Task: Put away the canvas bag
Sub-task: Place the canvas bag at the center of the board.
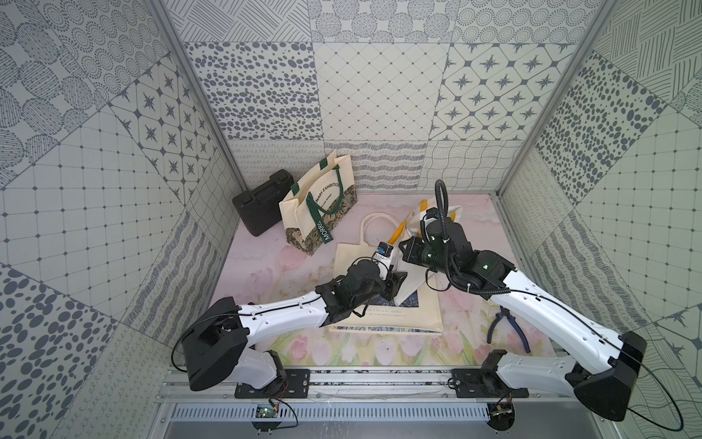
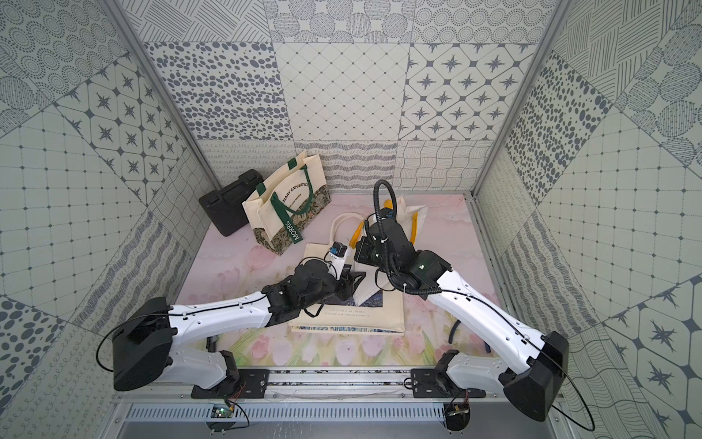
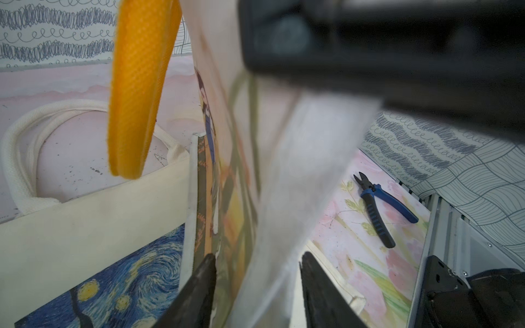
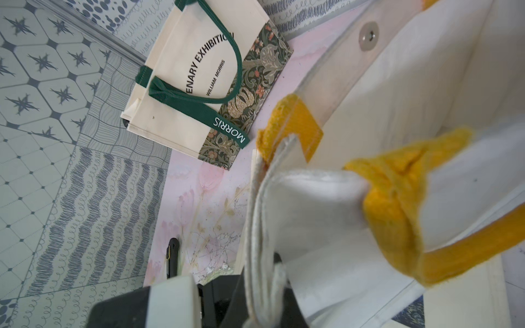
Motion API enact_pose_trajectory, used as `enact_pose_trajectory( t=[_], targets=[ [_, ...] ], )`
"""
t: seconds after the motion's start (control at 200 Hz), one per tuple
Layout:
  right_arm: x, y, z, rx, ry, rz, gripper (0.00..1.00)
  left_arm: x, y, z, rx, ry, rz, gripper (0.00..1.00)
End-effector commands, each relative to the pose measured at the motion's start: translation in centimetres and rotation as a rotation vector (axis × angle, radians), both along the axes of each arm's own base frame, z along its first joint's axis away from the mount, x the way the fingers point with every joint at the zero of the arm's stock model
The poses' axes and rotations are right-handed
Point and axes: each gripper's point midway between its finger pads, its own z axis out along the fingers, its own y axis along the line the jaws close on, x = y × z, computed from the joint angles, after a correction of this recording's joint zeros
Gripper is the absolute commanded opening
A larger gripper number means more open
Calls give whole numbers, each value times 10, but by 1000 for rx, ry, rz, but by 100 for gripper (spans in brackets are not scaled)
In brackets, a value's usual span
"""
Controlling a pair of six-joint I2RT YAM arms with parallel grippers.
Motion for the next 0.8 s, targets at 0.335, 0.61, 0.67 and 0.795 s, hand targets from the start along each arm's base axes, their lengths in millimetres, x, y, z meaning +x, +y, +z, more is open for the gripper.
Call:
enact_pose_trajectory(
  t=[0.335, 0.61, 0.67, 0.795],
  targets=[
    [-20, 11, 6, 109, 6, -8, 0, 12, -18, 27, -78, -59, -38, 52],
    [-24, 10, 19, 137, -5, -10, 0, 15, -18, 19, -71, -55, -21, 0],
    [-25, 9, 21, 138, -10, -12, 0, 15, -18, 19, -72, -50, -25, 0],
    [-25, 7, 17, 125, -8, -15, 2, 13, -16, 19, -72, -48, -26, 0]
  ],
)
